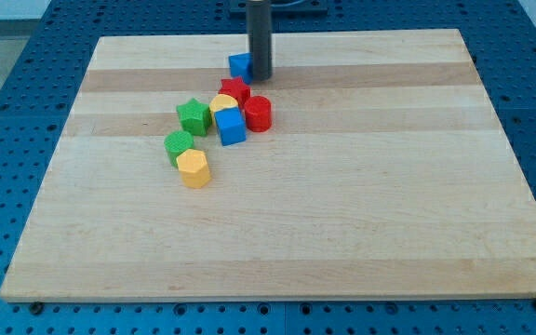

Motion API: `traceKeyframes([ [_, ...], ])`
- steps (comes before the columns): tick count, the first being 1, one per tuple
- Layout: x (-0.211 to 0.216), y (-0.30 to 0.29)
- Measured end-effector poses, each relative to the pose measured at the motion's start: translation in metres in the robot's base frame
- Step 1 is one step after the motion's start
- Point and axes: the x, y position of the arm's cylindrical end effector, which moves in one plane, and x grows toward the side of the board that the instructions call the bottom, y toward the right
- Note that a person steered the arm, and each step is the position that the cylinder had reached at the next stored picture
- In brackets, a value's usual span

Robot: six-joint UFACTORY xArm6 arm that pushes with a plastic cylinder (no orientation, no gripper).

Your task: Push the blue triangle to top left

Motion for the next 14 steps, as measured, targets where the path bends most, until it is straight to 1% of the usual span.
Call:
traceKeyframes([
  [2, -0.004, -0.063],
  [4, -0.023, -0.111],
  [6, -0.044, -0.105],
  [8, -0.077, -0.092],
  [9, -0.080, -0.102],
  [11, -0.076, -0.147],
  [14, -0.076, -0.156],
])
